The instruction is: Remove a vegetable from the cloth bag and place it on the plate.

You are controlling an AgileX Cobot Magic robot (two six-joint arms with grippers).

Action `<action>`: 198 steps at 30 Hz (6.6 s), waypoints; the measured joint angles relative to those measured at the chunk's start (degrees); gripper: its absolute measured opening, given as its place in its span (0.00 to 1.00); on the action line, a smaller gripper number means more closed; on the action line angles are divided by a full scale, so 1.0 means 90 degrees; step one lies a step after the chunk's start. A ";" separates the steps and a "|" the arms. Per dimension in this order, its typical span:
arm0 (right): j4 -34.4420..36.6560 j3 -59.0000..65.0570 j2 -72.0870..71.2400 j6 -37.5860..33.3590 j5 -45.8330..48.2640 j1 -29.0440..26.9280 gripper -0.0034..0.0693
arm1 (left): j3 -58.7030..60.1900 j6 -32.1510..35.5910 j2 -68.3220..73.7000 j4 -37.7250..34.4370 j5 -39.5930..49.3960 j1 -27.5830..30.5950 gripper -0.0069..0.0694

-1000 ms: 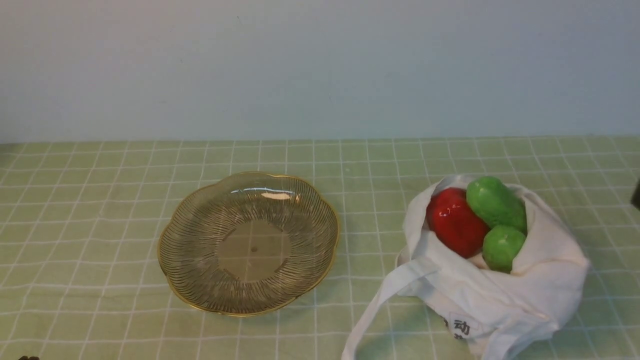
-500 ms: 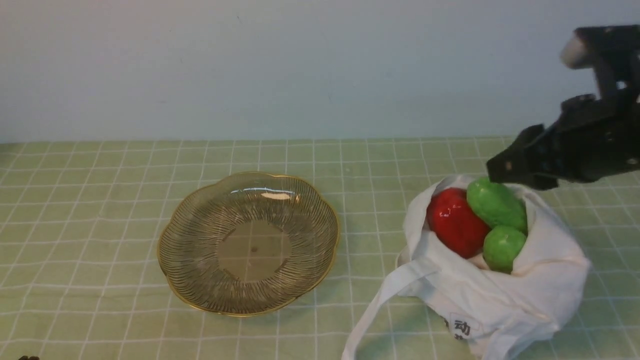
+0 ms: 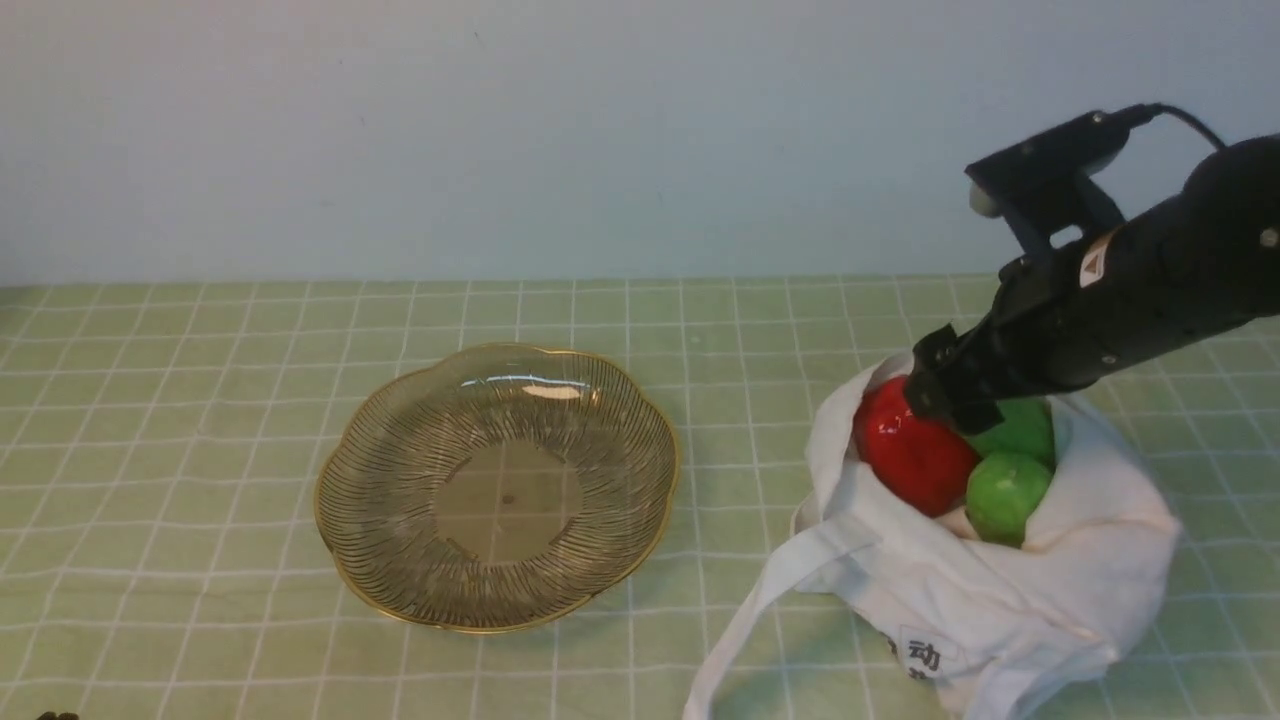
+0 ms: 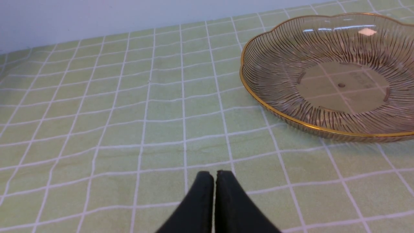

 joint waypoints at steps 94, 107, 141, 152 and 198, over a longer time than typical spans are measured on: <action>0.0756 0.3375 -0.8752 0.1484 -0.2775 0.0289 0.03 | 0.0000 0.0000 0.0000 0.0000 0.0000 0.0000 0.08; 0.0513 0.5101 -1.0262 0.1164 -0.3276 0.0289 0.03 | 0.0000 0.0000 0.0000 0.0000 0.0000 0.0000 0.08; -0.0200 0.7471 -1.0262 0.1332 -0.2155 -0.1548 0.03 | 0.0000 0.0000 0.0000 0.0000 0.0000 0.0000 0.08; -0.0200 0.7471 -1.0262 0.1339 -0.2155 -0.1548 0.03 | 0.0000 0.0000 0.0000 0.0000 0.0000 0.0000 0.08; -0.0191 0.7471 -1.0262 0.1347 -0.2150 -0.1548 0.03 | 0.0000 0.0000 0.0000 0.0000 0.0000 0.0000 0.08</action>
